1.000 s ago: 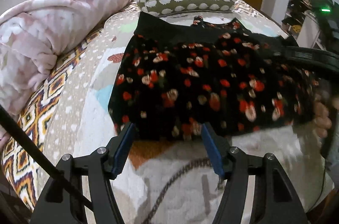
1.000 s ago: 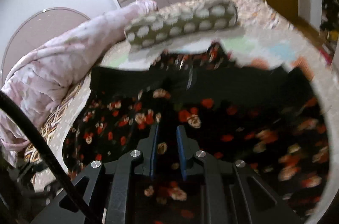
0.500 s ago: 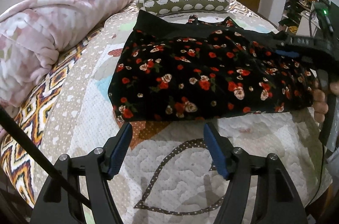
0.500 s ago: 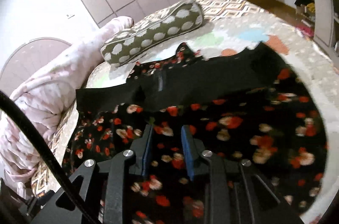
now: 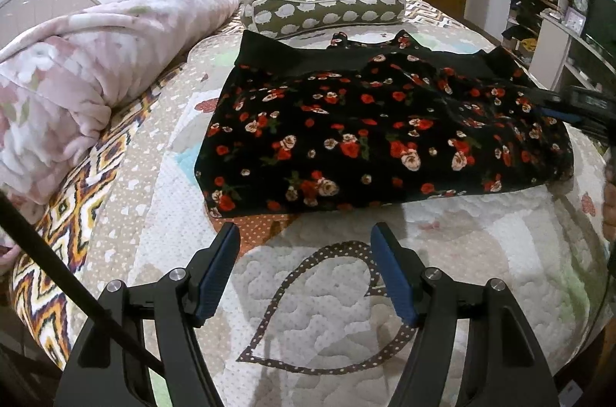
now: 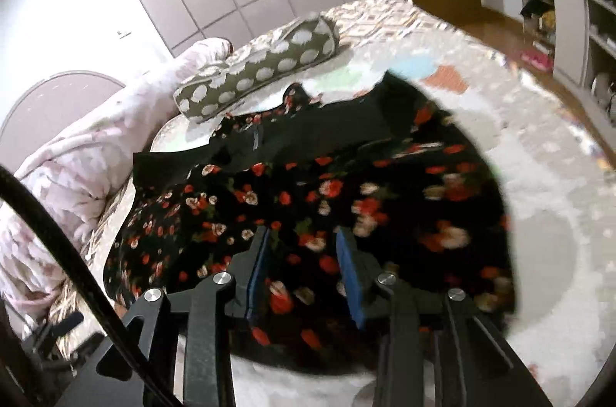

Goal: Fold large clothes

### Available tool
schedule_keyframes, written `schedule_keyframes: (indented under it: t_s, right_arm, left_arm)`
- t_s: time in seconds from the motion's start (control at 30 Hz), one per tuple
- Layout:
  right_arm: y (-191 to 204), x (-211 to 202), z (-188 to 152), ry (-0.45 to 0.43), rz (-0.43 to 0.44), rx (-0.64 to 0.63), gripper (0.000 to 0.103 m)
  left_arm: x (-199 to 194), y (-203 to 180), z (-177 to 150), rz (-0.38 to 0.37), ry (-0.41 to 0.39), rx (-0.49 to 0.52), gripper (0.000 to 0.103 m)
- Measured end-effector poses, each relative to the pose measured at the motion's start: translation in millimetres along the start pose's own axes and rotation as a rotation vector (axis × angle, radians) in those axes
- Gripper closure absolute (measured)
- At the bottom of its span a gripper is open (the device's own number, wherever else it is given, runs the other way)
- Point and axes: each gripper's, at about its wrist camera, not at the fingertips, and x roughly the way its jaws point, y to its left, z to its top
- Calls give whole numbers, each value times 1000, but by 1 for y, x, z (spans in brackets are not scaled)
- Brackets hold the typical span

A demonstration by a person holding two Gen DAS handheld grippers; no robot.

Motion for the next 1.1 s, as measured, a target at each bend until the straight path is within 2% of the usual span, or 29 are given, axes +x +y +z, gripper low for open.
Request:
schedule_keyframes:
  t_s: [0.17, 0.4, 0.7, 1.1]
  right_arm:
    - [-18, -18, -9, -21, -68, -27, 66]
    - [-46, 17, -25, 46, -111, 27, 66]
    - [-49, 1, -25, 21, -101, 13, 66]
    - [-86, -47, -31, -42, -64, 97, 62]
  left_arm:
    - [-2, -14, -1, -5, 3, 25, 33]
    - [-6, -28, -2, 5, 4, 65, 33]
    - [-3, -41, 4, 23, 4, 93, 33]
    - [14, -75, 12, 6, 34, 150, 33]
